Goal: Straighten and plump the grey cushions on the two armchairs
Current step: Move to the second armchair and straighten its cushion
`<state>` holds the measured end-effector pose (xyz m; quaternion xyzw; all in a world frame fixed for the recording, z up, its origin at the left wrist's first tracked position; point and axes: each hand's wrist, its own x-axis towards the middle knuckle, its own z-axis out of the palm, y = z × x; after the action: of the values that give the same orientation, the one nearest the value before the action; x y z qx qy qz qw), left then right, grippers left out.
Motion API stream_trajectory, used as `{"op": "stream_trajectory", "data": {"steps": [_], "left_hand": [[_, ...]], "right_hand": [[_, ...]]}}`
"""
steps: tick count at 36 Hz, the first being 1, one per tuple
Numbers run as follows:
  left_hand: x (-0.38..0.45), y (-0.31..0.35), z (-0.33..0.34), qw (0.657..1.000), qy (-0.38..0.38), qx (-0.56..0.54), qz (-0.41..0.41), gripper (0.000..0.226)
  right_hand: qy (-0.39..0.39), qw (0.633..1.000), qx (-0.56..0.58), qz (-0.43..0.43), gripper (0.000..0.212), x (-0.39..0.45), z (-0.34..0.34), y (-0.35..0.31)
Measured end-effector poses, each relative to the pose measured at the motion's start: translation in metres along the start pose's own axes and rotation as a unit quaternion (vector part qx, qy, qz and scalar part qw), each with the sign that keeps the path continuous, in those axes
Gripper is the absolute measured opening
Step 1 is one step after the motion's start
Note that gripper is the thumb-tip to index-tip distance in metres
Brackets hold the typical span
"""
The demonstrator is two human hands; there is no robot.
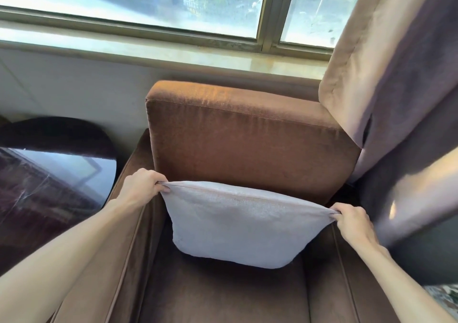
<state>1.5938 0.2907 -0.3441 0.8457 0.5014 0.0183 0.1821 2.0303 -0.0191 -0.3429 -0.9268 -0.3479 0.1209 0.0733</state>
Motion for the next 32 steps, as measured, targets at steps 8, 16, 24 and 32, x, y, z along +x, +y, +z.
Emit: {"op": "stream_trajectory", "data": {"steps": [8, 16, 24, 32], "left_hand": [[-0.009, -0.009, 0.035, 0.976, 0.073, -0.199, -0.048, 0.015], [-0.039, -0.032, 0.13, 0.872, 0.059, -0.445, -0.195, 0.031], [-0.036, -0.042, 0.222, 0.733, -0.063, -0.604, -0.306, 0.053], [-0.019, -0.063, 0.278, 0.697, -0.11, -0.626, -0.332, 0.057]], "right_hand": [[0.009, 0.996, -0.085, -0.011, 0.025, -0.008, 0.006, -0.024], [0.016, 0.987, 0.027, -0.16, 0.053, -0.035, 0.032, -0.124], [-0.031, 0.93, 0.122, -0.344, 0.037, -0.05, 0.082, -0.286], [-0.062, 0.922, 0.043, -0.38, 0.018, -0.052, 0.116, -0.357]]}}
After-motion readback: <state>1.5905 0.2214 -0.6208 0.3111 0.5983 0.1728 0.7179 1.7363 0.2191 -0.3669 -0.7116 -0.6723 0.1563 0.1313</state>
